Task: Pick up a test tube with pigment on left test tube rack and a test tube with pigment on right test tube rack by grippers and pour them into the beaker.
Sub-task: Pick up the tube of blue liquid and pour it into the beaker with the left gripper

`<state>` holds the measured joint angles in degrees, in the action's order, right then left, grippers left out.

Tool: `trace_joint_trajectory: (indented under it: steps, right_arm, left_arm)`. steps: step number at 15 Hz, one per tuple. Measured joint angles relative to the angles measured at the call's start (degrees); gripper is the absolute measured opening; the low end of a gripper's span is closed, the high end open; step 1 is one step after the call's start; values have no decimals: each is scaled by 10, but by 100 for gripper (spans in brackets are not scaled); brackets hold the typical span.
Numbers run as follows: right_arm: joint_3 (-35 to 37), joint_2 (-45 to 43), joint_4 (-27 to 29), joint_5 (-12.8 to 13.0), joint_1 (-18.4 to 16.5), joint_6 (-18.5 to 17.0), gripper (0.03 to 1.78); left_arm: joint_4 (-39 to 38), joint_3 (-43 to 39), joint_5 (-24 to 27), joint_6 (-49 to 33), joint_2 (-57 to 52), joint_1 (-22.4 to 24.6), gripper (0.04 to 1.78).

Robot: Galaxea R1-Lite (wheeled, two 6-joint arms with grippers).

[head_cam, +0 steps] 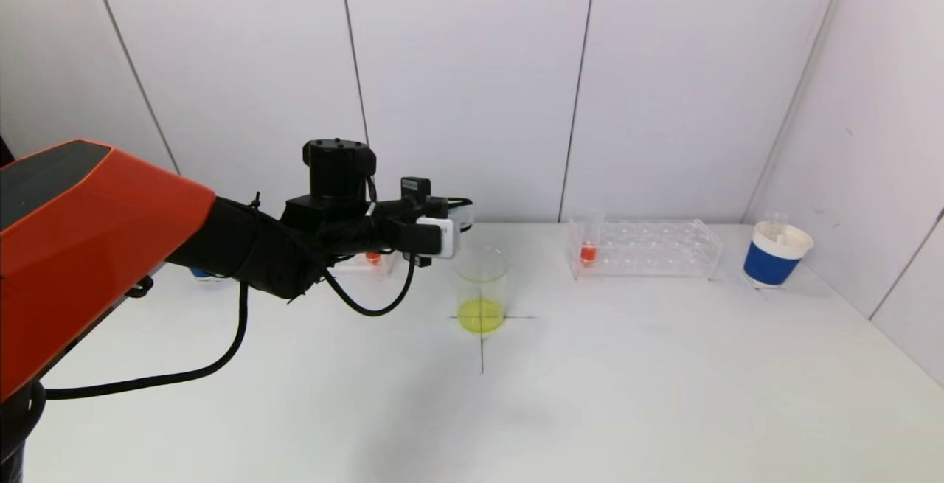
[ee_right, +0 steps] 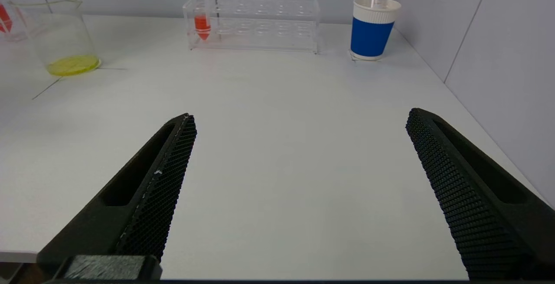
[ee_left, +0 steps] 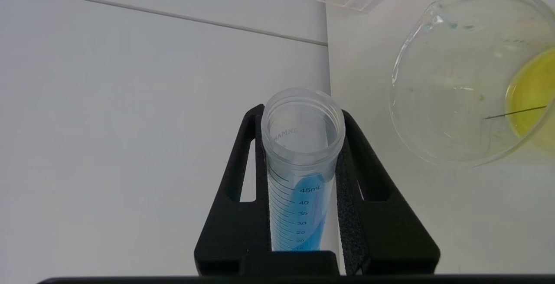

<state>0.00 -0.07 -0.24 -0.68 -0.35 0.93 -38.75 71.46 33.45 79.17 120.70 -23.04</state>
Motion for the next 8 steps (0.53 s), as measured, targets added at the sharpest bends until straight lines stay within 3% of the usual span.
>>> trace_joint_trajectory:
  steps: [8]
  right_arm:
    - [0,0,0,0,0,0,176]
  left_arm:
    - [-2,0,29,22,2,0,44]
